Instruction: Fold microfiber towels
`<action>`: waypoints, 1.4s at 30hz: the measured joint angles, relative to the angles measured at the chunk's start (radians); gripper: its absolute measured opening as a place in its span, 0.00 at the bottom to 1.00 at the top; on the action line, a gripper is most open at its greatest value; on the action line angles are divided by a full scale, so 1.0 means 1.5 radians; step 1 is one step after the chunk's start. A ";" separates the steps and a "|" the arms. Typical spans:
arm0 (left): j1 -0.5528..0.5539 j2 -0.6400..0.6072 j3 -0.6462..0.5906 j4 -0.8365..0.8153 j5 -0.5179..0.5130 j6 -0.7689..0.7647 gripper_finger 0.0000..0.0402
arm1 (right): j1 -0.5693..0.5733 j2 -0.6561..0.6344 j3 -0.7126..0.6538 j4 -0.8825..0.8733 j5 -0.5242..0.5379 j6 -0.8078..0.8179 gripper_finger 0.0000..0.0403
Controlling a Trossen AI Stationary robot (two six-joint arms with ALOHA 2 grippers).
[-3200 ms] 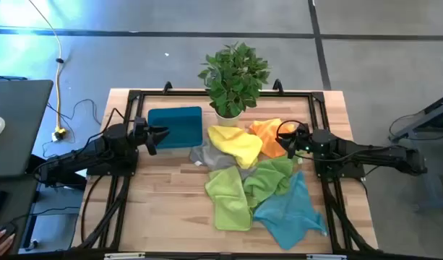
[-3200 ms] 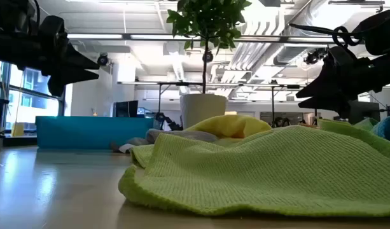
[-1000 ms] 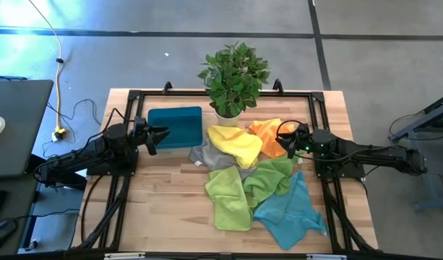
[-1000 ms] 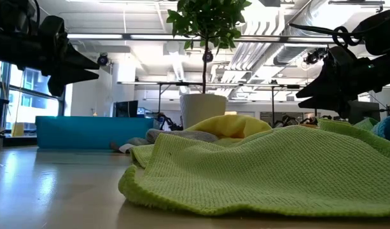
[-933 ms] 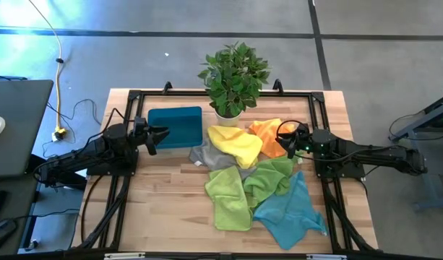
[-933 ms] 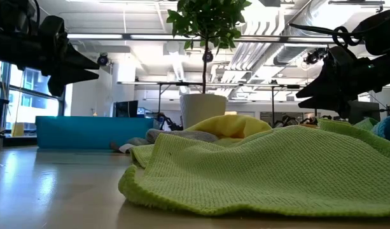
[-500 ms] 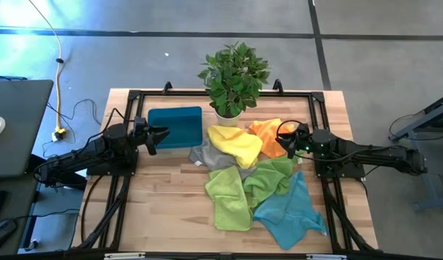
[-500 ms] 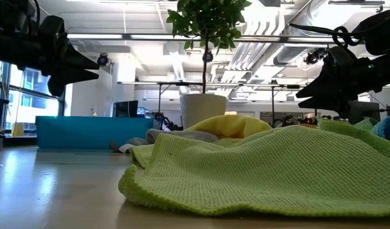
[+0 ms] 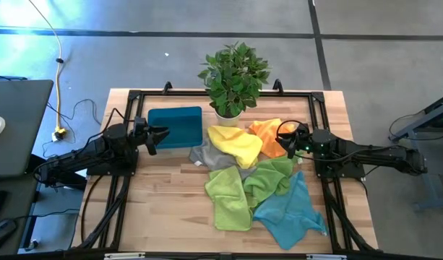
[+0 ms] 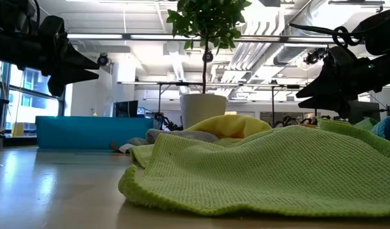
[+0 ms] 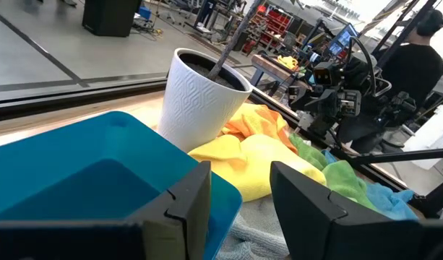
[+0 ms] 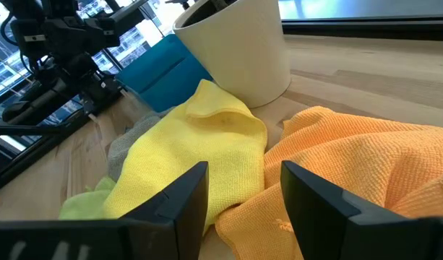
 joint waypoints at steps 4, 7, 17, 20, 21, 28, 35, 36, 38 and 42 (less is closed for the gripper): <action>0.000 0.000 0.000 0.000 0.000 0.000 0.33 | 0.000 0.000 0.000 0.000 0.000 0.000 0.41; 0.000 0.000 0.000 0.000 0.000 0.000 0.33 | 0.000 0.000 0.000 0.000 0.000 0.000 0.41; 0.000 0.000 0.000 0.000 0.000 0.000 0.33 | 0.000 0.000 0.000 0.000 0.000 0.000 0.41; 0.000 0.000 0.000 0.000 0.000 0.000 0.33 | 0.000 0.000 0.000 0.007 0.025 0.001 0.41; 0.000 0.000 0.000 0.000 0.000 0.000 0.33 | 0.000 0.000 0.000 0.015 0.035 0.006 0.41; 0.000 0.000 0.000 0.000 0.000 0.000 0.33 | 0.000 0.000 0.000 0.175 0.125 -0.025 0.41; 0.000 0.000 0.000 0.000 0.000 0.000 0.33 | 0.000 0.000 0.000 0.389 0.128 -0.267 0.41; 0.000 0.000 0.000 0.000 0.000 0.000 0.33 | 0.000 0.000 0.001 0.414 0.128 -0.291 0.41; 0.000 0.000 0.000 0.000 0.000 0.000 0.33 | -0.001 0.000 0.010 0.435 0.128 -0.341 0.41; 0.000 0.000 0.000 0.000 0.000 0.000 0.33 | -0.001 0.013 0.057 0.436 0.129 -0.400 0.41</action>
